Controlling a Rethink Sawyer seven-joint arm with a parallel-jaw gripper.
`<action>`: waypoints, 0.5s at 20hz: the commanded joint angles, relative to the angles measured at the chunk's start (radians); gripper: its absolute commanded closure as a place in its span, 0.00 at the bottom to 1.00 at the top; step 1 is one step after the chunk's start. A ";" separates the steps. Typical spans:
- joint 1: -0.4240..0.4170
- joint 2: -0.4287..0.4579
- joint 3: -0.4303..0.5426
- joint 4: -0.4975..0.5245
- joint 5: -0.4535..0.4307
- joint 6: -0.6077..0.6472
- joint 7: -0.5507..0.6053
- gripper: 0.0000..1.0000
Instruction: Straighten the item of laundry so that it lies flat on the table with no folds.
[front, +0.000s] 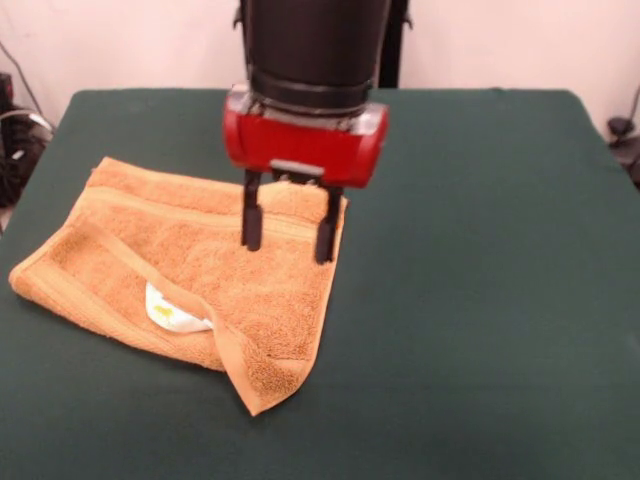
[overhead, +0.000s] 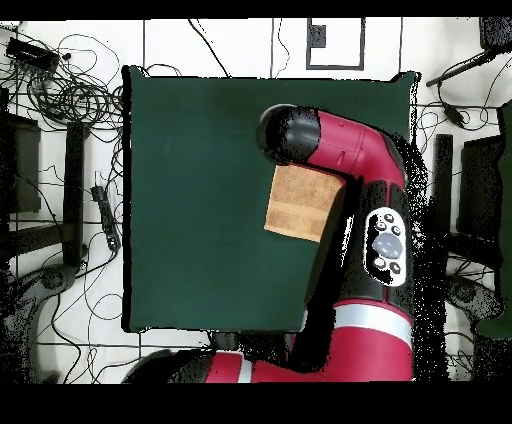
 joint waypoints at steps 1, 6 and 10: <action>-0.036 0.103 0.071 0.182 0.029 -0.085 0.209 0.00; -0.062 0.112 0.082 0.208 0.016 -0.128 0.191 0.00; -0.078 0.132 0.098 0.218 0.009 -0.184 0.180 0.00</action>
